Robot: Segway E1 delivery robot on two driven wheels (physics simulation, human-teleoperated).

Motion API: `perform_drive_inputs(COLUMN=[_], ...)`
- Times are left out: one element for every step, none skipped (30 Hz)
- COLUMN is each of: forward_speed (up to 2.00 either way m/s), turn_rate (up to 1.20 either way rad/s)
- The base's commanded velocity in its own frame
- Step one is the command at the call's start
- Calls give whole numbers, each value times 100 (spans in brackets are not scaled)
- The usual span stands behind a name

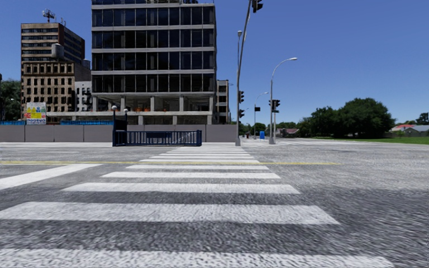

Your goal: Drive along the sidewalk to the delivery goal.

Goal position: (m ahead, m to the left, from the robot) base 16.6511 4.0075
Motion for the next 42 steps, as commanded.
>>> perform_drive_inputs(forward_speed=[186,186,186,186,186,186,186,186,186,186,186,186,186,186,186,186,186,186,186,186,186,186,186,186,186,186,186,186,186,186,186,186,186,186,186,186,186,186,186,186,186,186], turn_rate=[0,0,0,0,0,0,0,0,0,0,0,0,0,0,0,0,0,0,-36,-36,-120,-120,-117,0,0,0,0,0,0,0,0,0,0,0,0,0,0,0,0,0,0,0])
